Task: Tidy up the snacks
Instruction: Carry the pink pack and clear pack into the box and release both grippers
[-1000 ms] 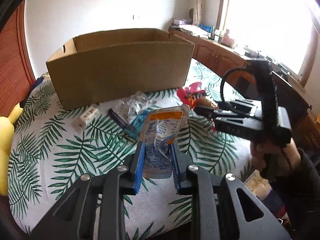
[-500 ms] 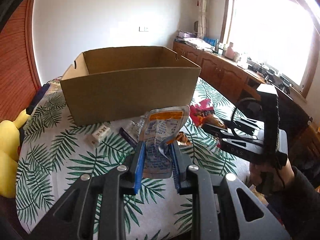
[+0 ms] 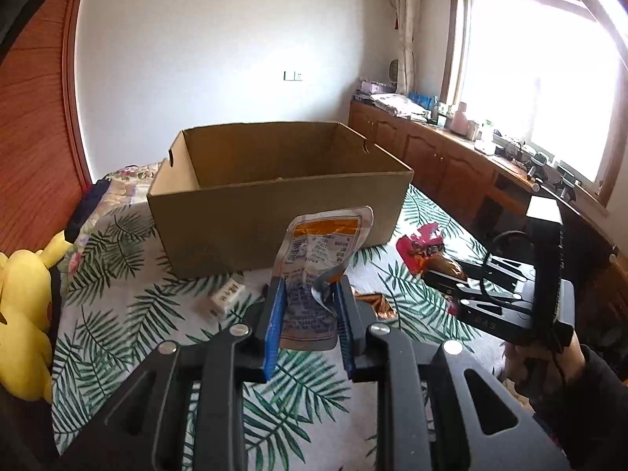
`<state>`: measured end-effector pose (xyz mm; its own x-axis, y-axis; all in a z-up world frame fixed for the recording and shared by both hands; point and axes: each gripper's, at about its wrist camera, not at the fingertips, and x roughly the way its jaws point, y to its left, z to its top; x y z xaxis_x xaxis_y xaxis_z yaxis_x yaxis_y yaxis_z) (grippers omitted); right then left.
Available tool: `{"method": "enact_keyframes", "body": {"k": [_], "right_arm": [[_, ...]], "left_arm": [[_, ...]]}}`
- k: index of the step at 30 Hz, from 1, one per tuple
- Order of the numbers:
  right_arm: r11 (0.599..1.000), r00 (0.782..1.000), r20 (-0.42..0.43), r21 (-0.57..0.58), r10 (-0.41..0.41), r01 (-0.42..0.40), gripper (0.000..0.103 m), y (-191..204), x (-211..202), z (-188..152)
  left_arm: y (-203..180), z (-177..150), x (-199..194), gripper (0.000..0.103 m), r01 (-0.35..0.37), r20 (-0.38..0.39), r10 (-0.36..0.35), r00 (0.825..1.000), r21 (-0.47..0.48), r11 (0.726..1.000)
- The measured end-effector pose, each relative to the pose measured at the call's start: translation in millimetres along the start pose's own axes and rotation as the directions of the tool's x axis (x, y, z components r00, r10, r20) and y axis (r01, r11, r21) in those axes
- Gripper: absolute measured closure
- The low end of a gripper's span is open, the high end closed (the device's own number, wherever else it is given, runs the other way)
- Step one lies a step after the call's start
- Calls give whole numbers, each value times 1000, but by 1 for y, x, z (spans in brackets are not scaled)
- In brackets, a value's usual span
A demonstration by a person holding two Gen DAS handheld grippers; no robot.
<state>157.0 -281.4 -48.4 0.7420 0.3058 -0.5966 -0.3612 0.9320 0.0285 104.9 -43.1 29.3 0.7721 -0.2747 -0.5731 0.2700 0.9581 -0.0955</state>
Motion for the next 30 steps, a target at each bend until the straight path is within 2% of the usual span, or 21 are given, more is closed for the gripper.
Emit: {"method": "enact_keyframes", "body": {"k": [9,15,30], "right_arm": [[998,998,60,-58,11,-7,63,16,-32,31],[995,996,87,-99,30,-22,63,31,-39,54],[984,990,124,-170,66,-45,63,47,-9,113]], "left_arm": [[18,22,1,81,8,38,-7,999,-19,1000],[28,41,7,81,2,55,-1,998,-13,1000],[51,88,54,81,-5,65,5,998,7,1000]]}}
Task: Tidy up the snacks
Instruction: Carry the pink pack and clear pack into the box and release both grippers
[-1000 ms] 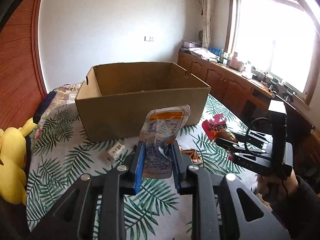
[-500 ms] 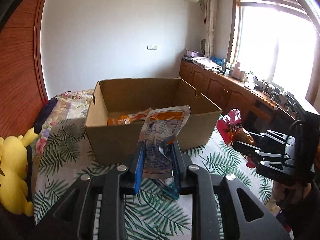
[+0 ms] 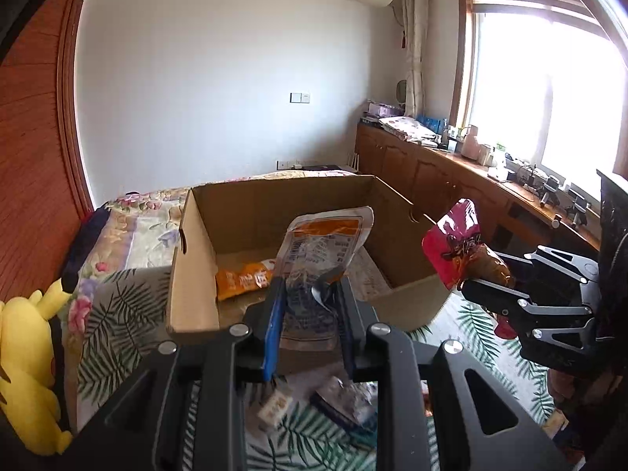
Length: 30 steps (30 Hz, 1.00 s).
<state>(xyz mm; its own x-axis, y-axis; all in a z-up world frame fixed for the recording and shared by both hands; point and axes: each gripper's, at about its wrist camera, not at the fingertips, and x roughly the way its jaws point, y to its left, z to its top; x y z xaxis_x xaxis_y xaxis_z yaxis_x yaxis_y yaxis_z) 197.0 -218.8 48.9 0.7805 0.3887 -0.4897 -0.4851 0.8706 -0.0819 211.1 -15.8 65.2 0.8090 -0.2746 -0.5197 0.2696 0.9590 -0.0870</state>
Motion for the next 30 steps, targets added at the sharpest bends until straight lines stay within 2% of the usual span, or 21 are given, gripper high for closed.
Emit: {"method": "enact_keyframes", "body": {"k": [7,16,30], "right_arm": [[1000,1000,0,-7,5,-5,63,-6,27,19],[1000,1000,-6,-15,14,-14,63,-9,59,33],[1000,997,-75,21,15,-13,63,-17,106,33]], "left_arm": [[14,20,26,81,-2,8,2,1000,-11,1000],[33,30,59,81,-8,-16,8,1000,-21,1000],[42,22,100,80,-18,-84,15,996,-37,999]]}}
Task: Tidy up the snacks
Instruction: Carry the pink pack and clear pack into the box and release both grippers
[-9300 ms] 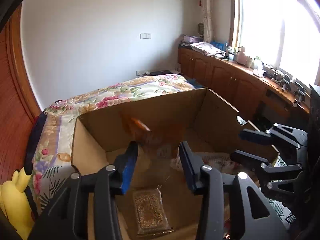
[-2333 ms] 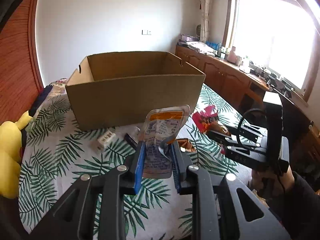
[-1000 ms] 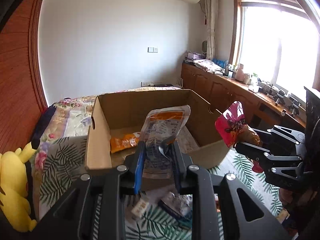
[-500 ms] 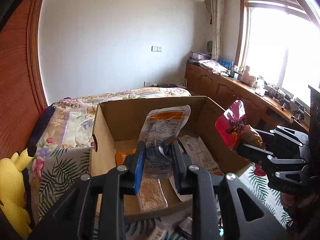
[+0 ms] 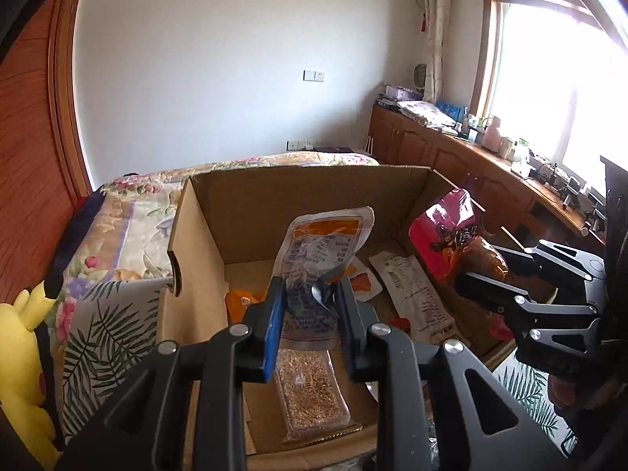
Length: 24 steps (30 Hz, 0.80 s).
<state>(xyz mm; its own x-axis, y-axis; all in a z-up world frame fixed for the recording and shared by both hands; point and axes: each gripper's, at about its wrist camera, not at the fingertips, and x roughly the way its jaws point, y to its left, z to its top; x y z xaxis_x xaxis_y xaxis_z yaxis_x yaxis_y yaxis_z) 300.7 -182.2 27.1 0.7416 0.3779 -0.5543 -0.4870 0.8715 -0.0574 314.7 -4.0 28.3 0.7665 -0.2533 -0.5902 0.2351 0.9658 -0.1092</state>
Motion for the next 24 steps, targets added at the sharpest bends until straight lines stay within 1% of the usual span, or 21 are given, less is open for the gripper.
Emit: {"method": "enact_keyframes", "body": {"k": [6,9,16,17,19,21,23,24], "right_arm": [[1000,1000,-29,3,3,-3,62,3,10,-3],[1000,999,-35,17,15,-15,62,2,8,-3],[999,999,-42,35,30,-29,61,-3,10,-1],[999,999,-41,33,29,-28,61,-2,10,-2],[999,999,-39,29,30,-29,61,-1,9,-1],[999,999,-27,25,27,-26,60,0,5,-1],[999,999,-14,28,29,-29,60,2,-1,-2],[999,999,-7,32,34,-34,60,3,-7,-2]], "left_arm": [[-2,-4,6,80,-5,-22,6,1000,14,1000],[-3,-4,8,80,-7,-35,8,999,17,1000],[-4,-5,11,77,-10,-38,10,999,15,1000],[-4,-5,11,72,-11,-37,11,999,13,1000],[-3,-7,10,67,-13,-32,13,999,13,1000],[-4,-8,7,66,-9,-24,9,1000,8,1000],[-3,-9,2,59,-10,-18,10,1000,5,1000],[-3,-9,-3,59,-9,-12,9,1000,3,1000]]}}
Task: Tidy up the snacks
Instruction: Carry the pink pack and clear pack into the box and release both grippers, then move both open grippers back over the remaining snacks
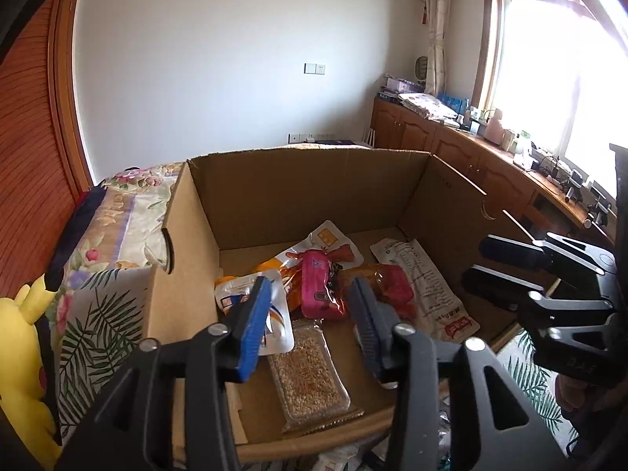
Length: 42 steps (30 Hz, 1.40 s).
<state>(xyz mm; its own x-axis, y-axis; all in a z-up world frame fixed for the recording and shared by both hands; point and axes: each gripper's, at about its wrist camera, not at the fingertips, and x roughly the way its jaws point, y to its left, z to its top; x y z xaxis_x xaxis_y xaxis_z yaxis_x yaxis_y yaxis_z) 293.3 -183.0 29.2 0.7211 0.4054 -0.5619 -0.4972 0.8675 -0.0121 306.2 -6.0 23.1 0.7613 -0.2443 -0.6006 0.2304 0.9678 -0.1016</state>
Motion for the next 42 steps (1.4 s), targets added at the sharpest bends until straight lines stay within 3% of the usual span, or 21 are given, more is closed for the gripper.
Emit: {"method": "enact_keyframes", "body": {"k": [6,11,18,31,42], "right_arm": [[1000,999,37,-9,21,-20,60,15,-41,-11],[999,998,39,-11,40,-40,60,25,-70,-29],[999,999,11,0,45,-45,60,34,-87,-58],[998,988,-141,5,57,-56,66,34,-60,-109],[998,969,-237,28,69,-64,69,26,-37,-130]], "left_arm": [[-8,-6,-32,52,2,38,-3,999,32,999],[-15,-23,-58,33,7,78,-10,997,47,999],[-24,-51,-82,33,1,82,-8,997,84,996],[-16,-107,-62,33,-22,-37,25,999,97,995],[-10,-124,-29,33,-9,-154,27,988,116,993]]}}
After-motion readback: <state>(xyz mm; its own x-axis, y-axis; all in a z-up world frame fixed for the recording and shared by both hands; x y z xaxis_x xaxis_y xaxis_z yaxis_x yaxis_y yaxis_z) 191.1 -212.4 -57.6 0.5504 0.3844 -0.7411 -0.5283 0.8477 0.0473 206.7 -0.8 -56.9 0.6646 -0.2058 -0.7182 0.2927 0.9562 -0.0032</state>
